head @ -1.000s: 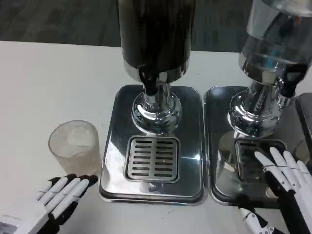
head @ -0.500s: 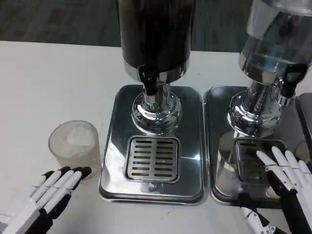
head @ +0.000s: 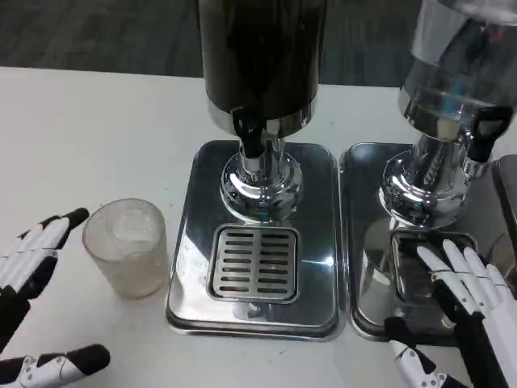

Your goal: Grasp the cup under the faucet to collect the drink, then remove the cup.

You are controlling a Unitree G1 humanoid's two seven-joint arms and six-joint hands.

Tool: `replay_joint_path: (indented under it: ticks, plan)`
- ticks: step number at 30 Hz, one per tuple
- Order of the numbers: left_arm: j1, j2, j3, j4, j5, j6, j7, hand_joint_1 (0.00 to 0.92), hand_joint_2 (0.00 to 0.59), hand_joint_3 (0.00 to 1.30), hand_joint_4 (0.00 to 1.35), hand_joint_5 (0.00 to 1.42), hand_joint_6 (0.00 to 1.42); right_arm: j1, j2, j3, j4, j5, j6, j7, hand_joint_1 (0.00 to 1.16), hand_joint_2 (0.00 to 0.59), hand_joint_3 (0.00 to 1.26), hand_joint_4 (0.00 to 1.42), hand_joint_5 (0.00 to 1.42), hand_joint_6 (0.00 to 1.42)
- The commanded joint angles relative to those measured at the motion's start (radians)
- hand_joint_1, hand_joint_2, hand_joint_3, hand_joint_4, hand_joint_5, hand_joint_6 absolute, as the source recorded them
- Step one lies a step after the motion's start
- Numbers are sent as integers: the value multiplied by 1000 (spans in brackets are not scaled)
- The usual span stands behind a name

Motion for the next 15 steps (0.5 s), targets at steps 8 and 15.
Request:
replay_joint_path:
  ticks: [8, 15]
  plan:
    - [-162, -19, -22, 167, -158, -29, -114, 0, 53, 0, 0, 0, 53, -4, 38, 10, 0, -21, 11, -20, 280, 396, 156, 50, 27, 31]
    - [-292, -60, -45, 311, -273, -6, -221, 0, 47, 0, 0, 0, 61, -4, 52, 20, 6, -25, 18, -33, 280, 396, 156, 53, 28, 32]
